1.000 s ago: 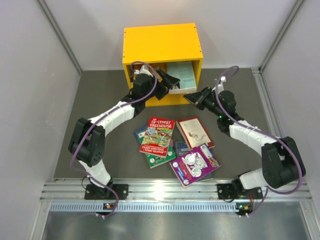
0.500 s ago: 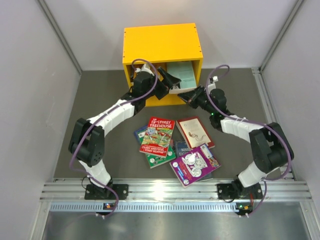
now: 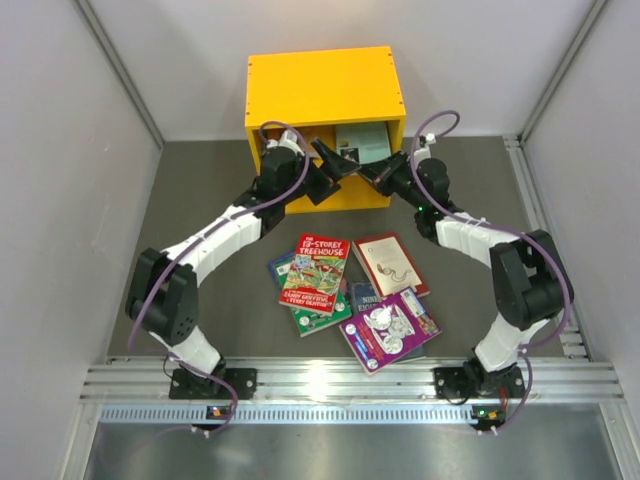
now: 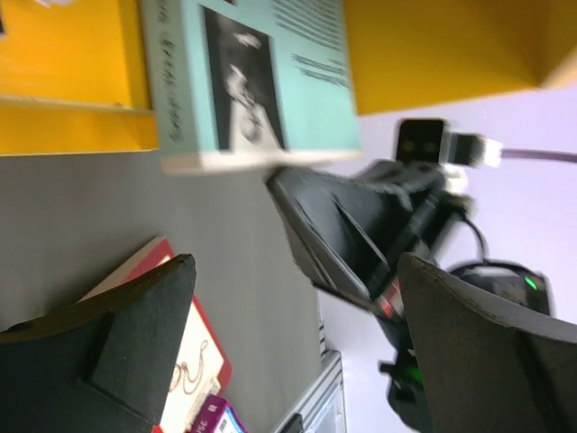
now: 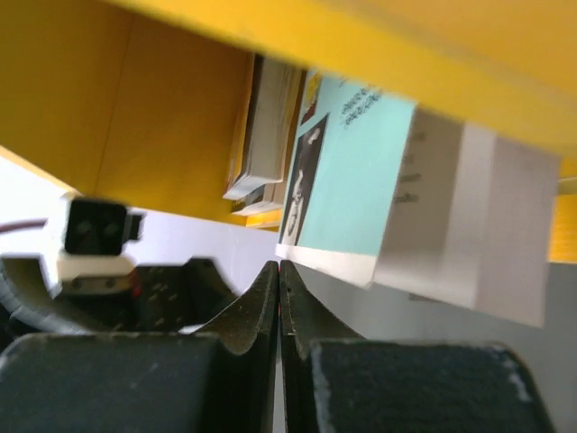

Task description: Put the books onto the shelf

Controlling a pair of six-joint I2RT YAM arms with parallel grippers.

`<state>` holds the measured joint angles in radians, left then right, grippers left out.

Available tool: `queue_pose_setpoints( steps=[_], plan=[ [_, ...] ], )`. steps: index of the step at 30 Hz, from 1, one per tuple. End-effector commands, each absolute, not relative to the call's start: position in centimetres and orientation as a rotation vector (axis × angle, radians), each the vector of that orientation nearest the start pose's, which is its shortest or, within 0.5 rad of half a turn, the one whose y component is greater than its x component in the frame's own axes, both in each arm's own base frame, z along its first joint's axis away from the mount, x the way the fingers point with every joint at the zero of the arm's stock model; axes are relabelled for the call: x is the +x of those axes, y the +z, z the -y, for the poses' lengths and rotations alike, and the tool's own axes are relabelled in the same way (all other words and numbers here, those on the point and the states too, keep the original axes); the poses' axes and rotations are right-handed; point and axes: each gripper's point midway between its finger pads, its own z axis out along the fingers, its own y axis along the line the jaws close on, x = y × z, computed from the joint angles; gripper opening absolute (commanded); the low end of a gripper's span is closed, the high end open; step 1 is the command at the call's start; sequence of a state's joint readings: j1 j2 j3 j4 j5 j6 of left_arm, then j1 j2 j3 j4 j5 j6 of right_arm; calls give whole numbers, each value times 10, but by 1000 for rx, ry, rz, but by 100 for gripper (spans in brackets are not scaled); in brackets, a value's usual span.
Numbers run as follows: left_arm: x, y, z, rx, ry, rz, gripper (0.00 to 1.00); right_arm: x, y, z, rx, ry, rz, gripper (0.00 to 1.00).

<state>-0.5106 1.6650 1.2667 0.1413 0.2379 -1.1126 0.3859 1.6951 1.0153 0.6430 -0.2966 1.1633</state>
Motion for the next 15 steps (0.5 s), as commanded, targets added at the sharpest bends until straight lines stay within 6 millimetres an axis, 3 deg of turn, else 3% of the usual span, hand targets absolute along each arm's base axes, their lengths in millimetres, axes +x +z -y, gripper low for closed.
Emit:
queue_pose_setpoints(
  steps=[1,8,13,14,15],
  plan=[
    [388,326,313,-338,-1392,-1823,99,460,265,-258,446,1365,-1662,0],
    [340,351,316,-311,-1481,-1777,99,470,257,-256,447,1304,-1693,0],
    [311,336,309,-294,-1420,-1851,99,476,254,-257,435,1284,-1701,0],
    [304,341,301,-289,-1398,-1834,99,478,254,-255,429,1275,-1695,0],
    [299,322,293,-310,-1344,-1895,99,478,254,-255,423,1280,-1696,0]
  ],
)
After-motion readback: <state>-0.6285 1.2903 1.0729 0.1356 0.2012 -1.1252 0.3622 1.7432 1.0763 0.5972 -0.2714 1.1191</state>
